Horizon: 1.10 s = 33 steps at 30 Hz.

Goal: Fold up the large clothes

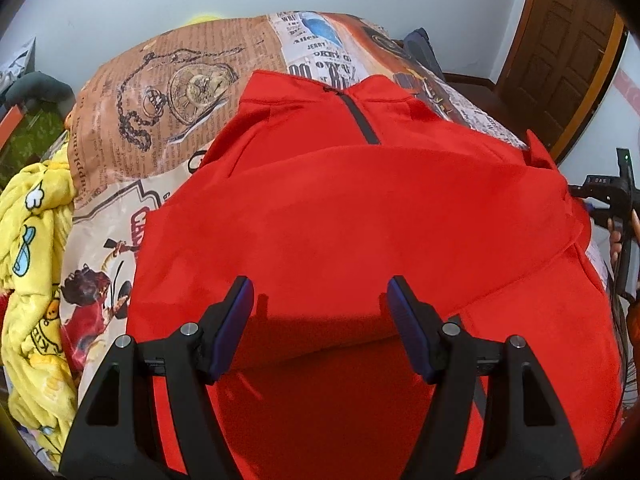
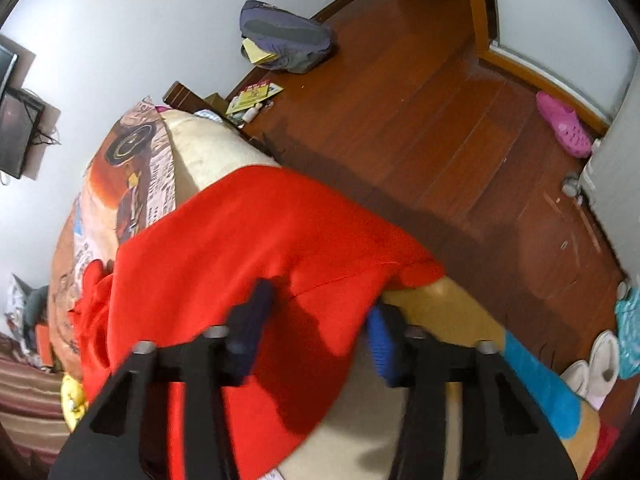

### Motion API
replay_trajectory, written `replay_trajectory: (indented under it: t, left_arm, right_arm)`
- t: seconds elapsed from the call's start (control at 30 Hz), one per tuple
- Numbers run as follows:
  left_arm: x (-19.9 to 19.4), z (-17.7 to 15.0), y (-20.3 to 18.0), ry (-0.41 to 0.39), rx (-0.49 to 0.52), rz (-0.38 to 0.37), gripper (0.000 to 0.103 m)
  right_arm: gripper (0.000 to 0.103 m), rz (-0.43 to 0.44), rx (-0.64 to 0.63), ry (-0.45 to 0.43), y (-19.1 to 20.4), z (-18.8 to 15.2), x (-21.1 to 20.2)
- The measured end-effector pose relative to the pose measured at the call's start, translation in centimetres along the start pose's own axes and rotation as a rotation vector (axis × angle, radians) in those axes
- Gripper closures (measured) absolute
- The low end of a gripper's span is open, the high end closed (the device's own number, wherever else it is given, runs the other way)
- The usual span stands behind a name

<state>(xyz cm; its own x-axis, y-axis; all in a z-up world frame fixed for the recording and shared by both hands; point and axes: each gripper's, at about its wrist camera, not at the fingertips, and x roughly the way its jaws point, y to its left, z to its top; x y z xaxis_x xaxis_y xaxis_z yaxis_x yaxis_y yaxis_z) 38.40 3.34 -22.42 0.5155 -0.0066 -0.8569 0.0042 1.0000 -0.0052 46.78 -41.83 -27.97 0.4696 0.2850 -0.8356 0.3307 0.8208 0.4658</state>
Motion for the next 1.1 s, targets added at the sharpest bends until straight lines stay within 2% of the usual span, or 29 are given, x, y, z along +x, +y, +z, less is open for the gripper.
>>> replay_trajectory:
  t: [0.07, 0.23, 0.37, 0.53, 0.67, 0.77, 0.87, 1.0, 1.1]
  left_arm:
    - [-0.1, -0.2, 0.2, 0.002, 0.004, 0.005, 0.035]
    - [-0.6, -0.5, 0.5, -0.006, 0.011, 0.019, 0.035]
    - [-1.6, -0.8, 0.7, -0.022, 0.004, 0.005, 0.035]
    - [-2.7, -1.2, 0.7, -0.044, 0.018, 0.003, 0.035]
    - [-3.5, -1.8, 0.7, -0.059, 0.039, 0.010, 0.035]
    - [-4.0, -2.3, 1.1, -0.066, 0.042, 0.005, 0.035]
    - [-4.1, -2.7, 1.5, -0.063, 0.042, 0.004, 0.035]
    - [-4.1, -3.6, 2.3, -0.056, 0.038, 0.009, 0.035]
    - [-4.1, -4.2, 2.8, -0.046, 0.029, 0.004, 0.035]
  right_arm:
    - [0.094, 0.020, -0.013, -0.010, 0.3, 0.1, -0.5]
    - [0.094, 0.022, -0.106, -0.115, 1.9, 0.0, -4.9]
    - [0.095, 0.057, -0.186, -0.214, 4.0, -0.2, -9.6]
    - [0.095, 0.074, -0.356, -0.312, 8.8, -1.8, -14.1]
    - [0.095, 0.088, -0.523, -0.350, 13.9, -4.3, -15.6]
    - [0.095, 0.118, -0.617, -0.324, 16.7, -6.2, -15.1]
    - [0.095, 0.160, -0.679, -0.242, 18.8, -8.4, -13.3]
    - [0.095, 0.167, -0.724, -0.086, 20.9, -11.5, -8.6]
    - [0.094, 0.141, -0.746, 0.032, 21.4, -13.5, -5.2]
